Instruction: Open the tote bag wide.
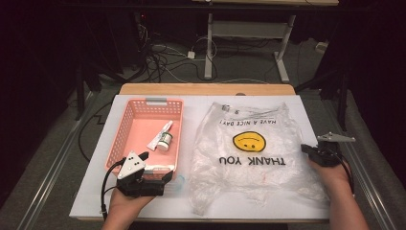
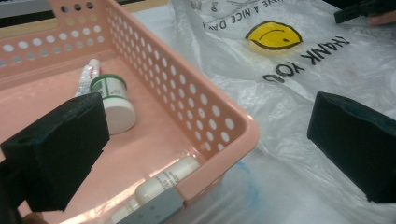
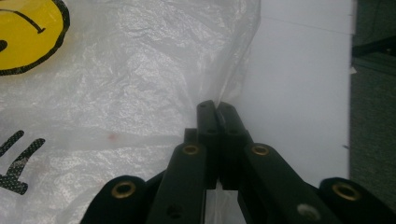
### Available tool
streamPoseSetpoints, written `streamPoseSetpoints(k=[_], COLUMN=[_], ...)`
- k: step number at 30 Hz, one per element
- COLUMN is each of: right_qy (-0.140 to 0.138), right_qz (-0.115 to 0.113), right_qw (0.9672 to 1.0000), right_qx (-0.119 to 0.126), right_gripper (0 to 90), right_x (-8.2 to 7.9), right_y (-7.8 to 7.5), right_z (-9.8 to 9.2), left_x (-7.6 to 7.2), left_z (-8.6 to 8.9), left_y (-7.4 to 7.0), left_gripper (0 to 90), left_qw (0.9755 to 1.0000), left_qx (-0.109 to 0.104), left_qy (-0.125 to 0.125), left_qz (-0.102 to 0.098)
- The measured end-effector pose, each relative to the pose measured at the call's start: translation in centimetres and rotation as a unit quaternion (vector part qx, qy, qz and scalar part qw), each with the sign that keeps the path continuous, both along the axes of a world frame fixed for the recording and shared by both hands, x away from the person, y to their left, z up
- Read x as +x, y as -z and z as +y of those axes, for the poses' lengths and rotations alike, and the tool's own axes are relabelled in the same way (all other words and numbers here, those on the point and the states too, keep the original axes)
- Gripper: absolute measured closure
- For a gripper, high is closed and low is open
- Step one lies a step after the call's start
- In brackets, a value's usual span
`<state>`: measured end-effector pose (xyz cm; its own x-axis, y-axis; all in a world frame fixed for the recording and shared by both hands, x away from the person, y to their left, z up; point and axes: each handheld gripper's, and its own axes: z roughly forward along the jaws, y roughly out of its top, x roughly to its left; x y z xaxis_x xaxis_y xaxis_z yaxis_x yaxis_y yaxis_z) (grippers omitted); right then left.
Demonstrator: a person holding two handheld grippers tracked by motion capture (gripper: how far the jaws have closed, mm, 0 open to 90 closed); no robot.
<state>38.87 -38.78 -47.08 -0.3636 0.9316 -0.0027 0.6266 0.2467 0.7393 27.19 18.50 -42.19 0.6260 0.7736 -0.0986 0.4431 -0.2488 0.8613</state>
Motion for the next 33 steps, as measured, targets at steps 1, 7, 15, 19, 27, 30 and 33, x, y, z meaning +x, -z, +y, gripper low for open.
streamPoseSetpoints(k=[1, 7, 15, 19, 27, 30, 33], right_qy=[0.006, 0.039, 0.079, 0.084, 0.080, 0.088, 0.087], right_qz=[-0.002, -0.005, -0.012, -0.010, -0.004, -0.016, -0.024], right_qw=[1.0000, 0.9989, 0.9966, 0.9964, 0.9968, 0.9957, 0.9956], right_qx=[0.001, 0.026, 0.018, 0.010, -0.001, 0.026, 0.024], right_gripper=[90.0, 90.0, 90.0, 90.0, 63.4, 48.7, 38.9], right_x=[-0.1, -1.2, -3.4, -4.5, -7.4, -8.8, -10.3], right_y=[-0.1, -0.2, -0.3, -0.3, -0.2, -0.7, -1.2], right_z=[-0.2, -1.9, -3.4, -3.8, -4.0, -4.0, -3.4], left_x=[0.1, 0.4, 1.3, 1.5, 2.3, 2.6, 2.9], left_z=[-0.2, -0.2, 0.0, -0.2, -1.0, -1.5, -1.7], left_y=[0.0, 0.3, 0.3, 0.6, 0.2, 0.4, 0.5], left_gripper=[0.0, 0.0, 0.1, 0.1, 0.0, 0.0, 0.0], left_qw=[0.9999, 0.9999, 0.9996, 0.9992, 0.9986, 0.9986, 0.9985], left_qx=[0.005, -0.007, -0.027, -0.031, -0.030, -0.013, -0.010], left_qy=[0.010, 0.008, 0.012, 0.021, 0.043, 0.051, 0.054], left_qz=[0.001, -0.007, -0.004, -0.016, -0.009, -0.006, -0.005])
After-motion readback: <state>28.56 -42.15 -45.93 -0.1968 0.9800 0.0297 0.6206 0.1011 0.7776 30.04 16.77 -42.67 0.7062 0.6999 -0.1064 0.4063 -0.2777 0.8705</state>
